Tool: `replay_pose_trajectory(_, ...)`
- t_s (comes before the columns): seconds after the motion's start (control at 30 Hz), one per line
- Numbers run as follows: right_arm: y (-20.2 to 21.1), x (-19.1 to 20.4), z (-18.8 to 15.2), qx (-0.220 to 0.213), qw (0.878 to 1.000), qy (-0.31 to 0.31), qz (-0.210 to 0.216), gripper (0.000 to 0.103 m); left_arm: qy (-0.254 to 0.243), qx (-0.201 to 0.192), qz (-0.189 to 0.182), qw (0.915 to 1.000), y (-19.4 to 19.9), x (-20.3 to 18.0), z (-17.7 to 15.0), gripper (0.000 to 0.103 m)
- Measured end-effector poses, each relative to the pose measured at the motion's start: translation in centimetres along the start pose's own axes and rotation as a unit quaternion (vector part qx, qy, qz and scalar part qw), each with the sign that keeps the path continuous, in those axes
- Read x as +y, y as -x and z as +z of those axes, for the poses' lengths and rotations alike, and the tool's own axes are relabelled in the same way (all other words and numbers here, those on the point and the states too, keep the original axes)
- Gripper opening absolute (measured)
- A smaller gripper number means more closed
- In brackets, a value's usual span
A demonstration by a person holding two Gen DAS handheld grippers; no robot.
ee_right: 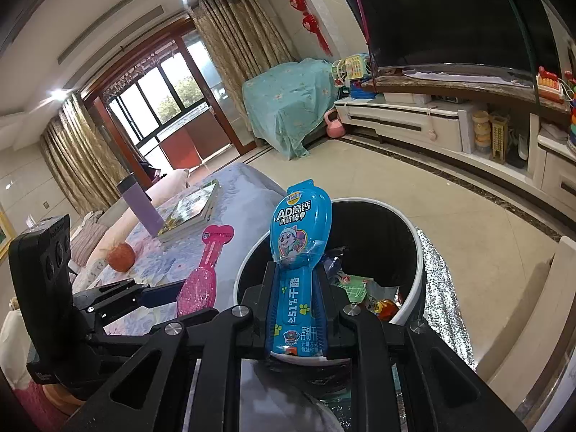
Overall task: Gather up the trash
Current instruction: 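Hold the pink and blue toy packages above the bin opening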
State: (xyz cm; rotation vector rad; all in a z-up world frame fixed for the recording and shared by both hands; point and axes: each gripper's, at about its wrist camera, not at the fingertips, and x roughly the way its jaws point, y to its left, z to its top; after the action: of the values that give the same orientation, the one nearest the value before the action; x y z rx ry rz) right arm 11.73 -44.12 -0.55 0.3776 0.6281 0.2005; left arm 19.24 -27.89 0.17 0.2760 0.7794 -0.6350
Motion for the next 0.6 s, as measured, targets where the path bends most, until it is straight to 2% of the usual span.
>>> replay_pose_trajectory(0.6,-0.7,-1.3,0.5,0.009,1.0,-0.007,-0.008,0.018,-0.002,0.004,0.002,1.0,-1.1,-0.1,1.0,0.047)
